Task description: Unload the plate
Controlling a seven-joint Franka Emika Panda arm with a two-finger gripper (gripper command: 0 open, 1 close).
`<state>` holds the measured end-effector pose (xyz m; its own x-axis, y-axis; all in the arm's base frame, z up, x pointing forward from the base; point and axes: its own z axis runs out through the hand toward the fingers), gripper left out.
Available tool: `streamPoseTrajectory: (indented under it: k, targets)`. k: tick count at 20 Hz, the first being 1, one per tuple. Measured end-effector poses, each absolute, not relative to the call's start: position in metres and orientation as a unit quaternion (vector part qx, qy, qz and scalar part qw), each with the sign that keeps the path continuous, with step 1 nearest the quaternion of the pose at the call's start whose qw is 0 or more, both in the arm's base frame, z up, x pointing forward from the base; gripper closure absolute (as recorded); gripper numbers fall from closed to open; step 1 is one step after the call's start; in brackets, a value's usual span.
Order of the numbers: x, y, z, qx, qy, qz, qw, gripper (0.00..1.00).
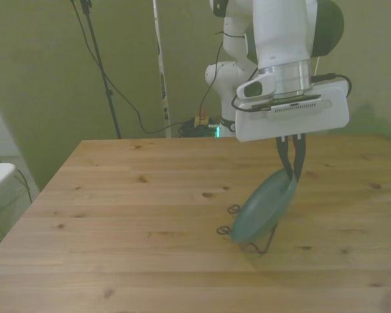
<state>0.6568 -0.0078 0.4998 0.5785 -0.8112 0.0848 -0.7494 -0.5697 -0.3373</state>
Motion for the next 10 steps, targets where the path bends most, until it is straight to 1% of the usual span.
streamPoseTrajectory:
  k: [6,10]
  targets:
    - [0.66,-0.01,0.513,-0.876,0.444,-0.127,0.139,1.0]
    - [0.666,-0.01,0.538,-0.873,0.441,-0.147,0.15,1.0]
